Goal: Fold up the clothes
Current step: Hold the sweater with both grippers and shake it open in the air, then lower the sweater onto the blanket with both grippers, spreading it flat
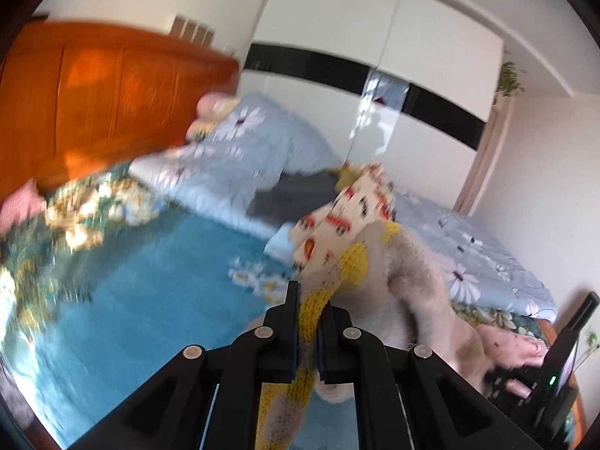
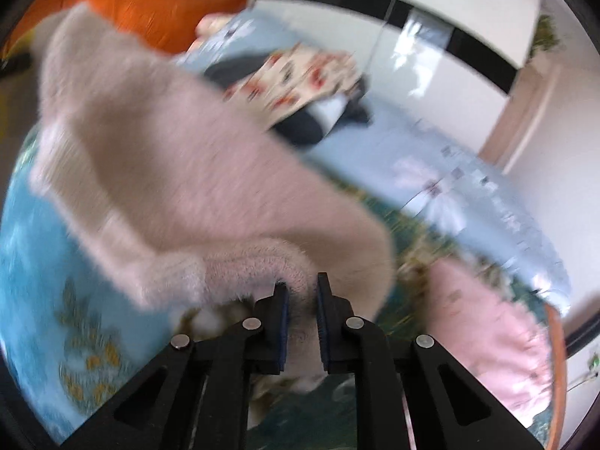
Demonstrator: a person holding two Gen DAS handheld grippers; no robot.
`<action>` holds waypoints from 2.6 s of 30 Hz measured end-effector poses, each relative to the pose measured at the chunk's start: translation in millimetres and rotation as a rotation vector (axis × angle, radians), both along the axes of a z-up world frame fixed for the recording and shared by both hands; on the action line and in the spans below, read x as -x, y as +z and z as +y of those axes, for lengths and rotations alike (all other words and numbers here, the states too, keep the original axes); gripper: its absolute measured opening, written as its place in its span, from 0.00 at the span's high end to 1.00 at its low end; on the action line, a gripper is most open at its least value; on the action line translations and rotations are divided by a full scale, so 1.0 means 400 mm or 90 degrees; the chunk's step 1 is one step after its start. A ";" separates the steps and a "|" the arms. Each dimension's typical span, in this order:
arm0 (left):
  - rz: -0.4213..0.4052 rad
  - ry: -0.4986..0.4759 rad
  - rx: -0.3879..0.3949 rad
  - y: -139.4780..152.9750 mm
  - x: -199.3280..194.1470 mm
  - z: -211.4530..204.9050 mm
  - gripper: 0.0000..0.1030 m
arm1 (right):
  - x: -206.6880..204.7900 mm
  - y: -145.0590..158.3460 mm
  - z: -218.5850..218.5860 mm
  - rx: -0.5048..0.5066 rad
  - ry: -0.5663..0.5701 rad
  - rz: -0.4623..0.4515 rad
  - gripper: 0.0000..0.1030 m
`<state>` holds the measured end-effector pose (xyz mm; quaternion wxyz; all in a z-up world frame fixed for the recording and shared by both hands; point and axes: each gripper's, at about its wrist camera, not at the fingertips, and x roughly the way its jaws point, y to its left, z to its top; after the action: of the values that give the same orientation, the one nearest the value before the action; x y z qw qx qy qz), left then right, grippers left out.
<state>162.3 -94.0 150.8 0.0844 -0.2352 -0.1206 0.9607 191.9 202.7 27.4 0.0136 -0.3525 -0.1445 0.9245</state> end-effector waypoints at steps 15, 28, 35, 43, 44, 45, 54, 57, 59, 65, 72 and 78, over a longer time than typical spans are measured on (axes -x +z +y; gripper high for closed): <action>0.233 -0.013 0.067 0.392 -0.219 -0.014 0.93 | -0.114 0.386 0.116 0.076 -0.033 0.244 0.88; 0.120 0.076 0.117 0.388 -0.199 -0.187 0.93 | -0.088 0.485 0.049 0.167 0.100 0.197 0.89; -0.150 0.114 0.056 0.010 0.058 -0.293 0.93 | 0.200 0.204 0.008 0.210 0.071 -0.011 0.89; -0.278 0.124 0.054 -0.264 0.200 -0.266 0.93 | 0.387 0.041 0.027 0.246 0.020 -0.109 0.93; -0.285 0.126 0.053 -0.276 0.215 -0.264 0.93 | 0.393 0.029 0.025 0.252 0.022 -0.114 0.93; -0.291 0.128 0.053 -0.286 0.231 -0.263 0.93 | 0.397 0.020 0.021 0.255 0.025 -0.116 0.93; -0.335 0.128 0.061 -0.334 0.399 -0.270 0.90 | 0.367 0.043 0.009 0.264 0.049 -0.083 0.93; -0.350 0.126 0.046 -0.343 0.426 -0.265 0.86 | 0.339 0.067 0.013 0.259 0.052 -0.076 0.92; -0.343 0.124 0.035 -0.334 0.410 -0.262 0.66 | 0.315 0.068 0.014 0.268 0.055 -0.088 0.92; -0.306 0.120 0.002 -0.296 0.338 -0.251 0.40 | 0.196 0.010 -0.023 0.288 0.090 -0.167 0.48; -0.266 0.120 -0.052 -0.262 0.175 -0.233 0.34 | 0.111 -0.131 -0.093 0.254 0.097 -0.260 0.32; -0.282 0.128 -0.078 -0.301 0.077 -0.231 0.34 | 0.114 -0.147 -0.083 0.180 0.061 -0.251 0.59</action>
<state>131.3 -186.3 30.5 -0.0264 -0.4211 -0.2169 0.8803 146.3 169.3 -31.4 -0.1082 -0.5172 -0.0301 0.8485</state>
